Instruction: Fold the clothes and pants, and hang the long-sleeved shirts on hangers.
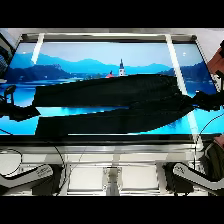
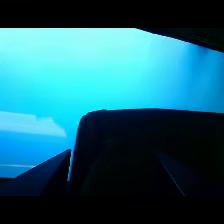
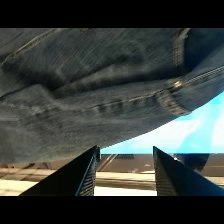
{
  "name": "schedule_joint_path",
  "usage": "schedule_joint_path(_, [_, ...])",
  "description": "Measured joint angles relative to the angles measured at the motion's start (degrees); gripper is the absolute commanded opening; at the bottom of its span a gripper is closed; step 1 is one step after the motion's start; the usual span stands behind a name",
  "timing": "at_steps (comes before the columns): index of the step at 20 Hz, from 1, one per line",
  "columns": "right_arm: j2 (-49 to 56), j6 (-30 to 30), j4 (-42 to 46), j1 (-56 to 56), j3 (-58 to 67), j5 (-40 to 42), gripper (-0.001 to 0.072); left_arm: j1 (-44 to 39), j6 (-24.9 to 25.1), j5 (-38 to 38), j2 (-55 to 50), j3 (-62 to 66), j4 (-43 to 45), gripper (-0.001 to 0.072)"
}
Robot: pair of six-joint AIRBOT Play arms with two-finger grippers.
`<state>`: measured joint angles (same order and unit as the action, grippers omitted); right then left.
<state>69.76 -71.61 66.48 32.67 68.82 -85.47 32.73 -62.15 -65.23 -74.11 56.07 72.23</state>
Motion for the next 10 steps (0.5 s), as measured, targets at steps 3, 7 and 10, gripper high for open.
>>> schedule_joint_path(3, [-0.28, -0.68, 0.07, -0.79, -0.13, -0.24, 0.0369, 0.04, 1.09, 0.72, -1.70, -0.63, -2.78, 0.0522])
schedule_joint_path(7, [-0.42, -1.05, 0.50, -1.14, -0.20, -0.37, 0.0369, 0.04, 1.70, 0.72, -2.75, -0.90, -4.20, 0.0470])
schedule_joint_path(10, [-0.46, -1.09, 0.96, -1.20, -0.20, -0.15, 0.0369, 0.04, 1.73, -0.50, -3.17, -0.98, -4.66, 0.0471])
